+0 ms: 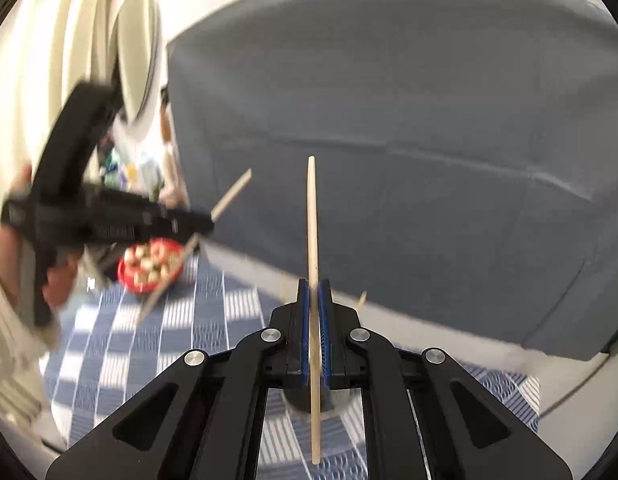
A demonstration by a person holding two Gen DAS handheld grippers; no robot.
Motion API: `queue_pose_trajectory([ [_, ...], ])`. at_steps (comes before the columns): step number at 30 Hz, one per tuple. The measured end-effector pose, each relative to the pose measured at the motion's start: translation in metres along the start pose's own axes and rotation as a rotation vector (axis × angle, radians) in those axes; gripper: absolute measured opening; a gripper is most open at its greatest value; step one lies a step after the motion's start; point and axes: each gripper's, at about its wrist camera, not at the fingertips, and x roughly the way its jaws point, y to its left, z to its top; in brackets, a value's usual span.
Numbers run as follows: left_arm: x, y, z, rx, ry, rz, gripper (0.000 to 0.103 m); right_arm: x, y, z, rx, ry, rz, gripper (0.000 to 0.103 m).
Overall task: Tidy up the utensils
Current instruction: 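Lower both chopsticks into the holder and open both tools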
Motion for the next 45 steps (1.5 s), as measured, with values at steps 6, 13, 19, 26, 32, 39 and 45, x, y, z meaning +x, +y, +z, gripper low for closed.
queue_pose_trajectory([
  [6,0.014,0.004,0.014,-0.015,-0.037,-0.105,0.005,0.011,-0.018,0.015,0.096,-0.092,0.033,0.005],
  [13,0.03,0.001,0.032,-0.019,-0.091,-0.117,0.005,0.03,-0.047,0.012,0.174,-0.216,0.144,0.005],
  [19,0.051,-0.002,0.036,-0.029,-0.14,-0.17,0.005,0.049,-0.06,0.003,0.197,-0.276,0.236,0.005],
  [26,0.079,0.005,0.021,-0.068,-0.224,-0.256,0.005,0.07,-0.065,-0.013,0.17,-0.265,0.265,0.005],
  [32,0.092,0.013,0.008,-0.101,-0.272,-0.314,0.005,0.089,-0.058,-0.022,0.173,-0.258,0.304,0.005],
  [39,0.109,0.017,-0.019,-0.133,-0.289,-0.333,0.005,0.105,-0.056,-0.049,0.19,-0.211,0.292,0.005],
  [45,0.108,0.01,-0.033,-0.123,-0.278,-0.336,0.005,0.107,-0.046,-0.055,0.183,-0.167,0.265,0.005],
])
